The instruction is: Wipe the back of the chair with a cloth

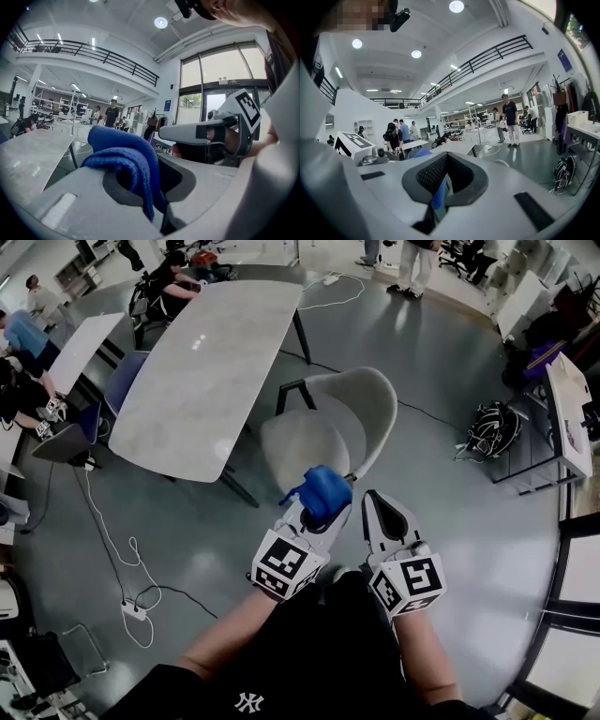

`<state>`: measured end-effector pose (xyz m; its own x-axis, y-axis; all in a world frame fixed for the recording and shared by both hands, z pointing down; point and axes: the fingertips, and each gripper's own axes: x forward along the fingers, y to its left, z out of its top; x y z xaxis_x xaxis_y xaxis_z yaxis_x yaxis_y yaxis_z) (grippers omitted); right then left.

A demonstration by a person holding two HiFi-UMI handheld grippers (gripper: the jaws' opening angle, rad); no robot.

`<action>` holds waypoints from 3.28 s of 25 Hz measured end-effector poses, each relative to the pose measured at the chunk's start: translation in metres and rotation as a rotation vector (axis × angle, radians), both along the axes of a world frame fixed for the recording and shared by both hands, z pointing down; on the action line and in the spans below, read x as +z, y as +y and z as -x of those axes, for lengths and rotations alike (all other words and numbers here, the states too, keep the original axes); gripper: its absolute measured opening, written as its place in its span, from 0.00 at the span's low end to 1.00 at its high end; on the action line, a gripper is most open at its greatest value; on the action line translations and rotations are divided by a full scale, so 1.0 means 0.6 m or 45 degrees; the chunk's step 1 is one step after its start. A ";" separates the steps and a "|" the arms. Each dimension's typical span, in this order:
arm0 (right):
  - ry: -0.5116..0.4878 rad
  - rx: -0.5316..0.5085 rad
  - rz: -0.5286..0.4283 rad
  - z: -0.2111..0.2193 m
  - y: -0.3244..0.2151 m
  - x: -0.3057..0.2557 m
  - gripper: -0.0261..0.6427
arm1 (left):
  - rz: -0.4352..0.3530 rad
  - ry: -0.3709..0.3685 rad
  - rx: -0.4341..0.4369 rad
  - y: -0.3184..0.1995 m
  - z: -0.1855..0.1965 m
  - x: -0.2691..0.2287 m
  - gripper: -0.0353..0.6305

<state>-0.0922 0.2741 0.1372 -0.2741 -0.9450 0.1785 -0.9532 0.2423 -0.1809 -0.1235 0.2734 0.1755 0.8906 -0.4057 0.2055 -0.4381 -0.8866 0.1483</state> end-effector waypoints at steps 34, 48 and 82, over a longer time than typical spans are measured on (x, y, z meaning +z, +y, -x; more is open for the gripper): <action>-0.029 -0.286 0.233 -0.294 -0.550 0.284 0.06 | 0.307 -0.181 -0.195 -0.590 -0.327 0.374 0.14; 0.038 -0.317 0.230 -0.280 -0.694 0.440 0.06 | 0.591 -0.144 -0.521 -0.788 -0.306 0.610 0.14; -0.007 -0.144 0.260 -0.311 -0.761 0.539 0.06 | 0.567 -0.193 -0.376 -0.869 -0.338 0.757 0.14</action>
<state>0.0941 -0.1825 0.4607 -0.3776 -0.8525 0.3615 -0.9210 0.3052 -0.2421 0.0791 -0.2478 0.6297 0.6991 -0.4783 0.5315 -0.7044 -0.5887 0.3966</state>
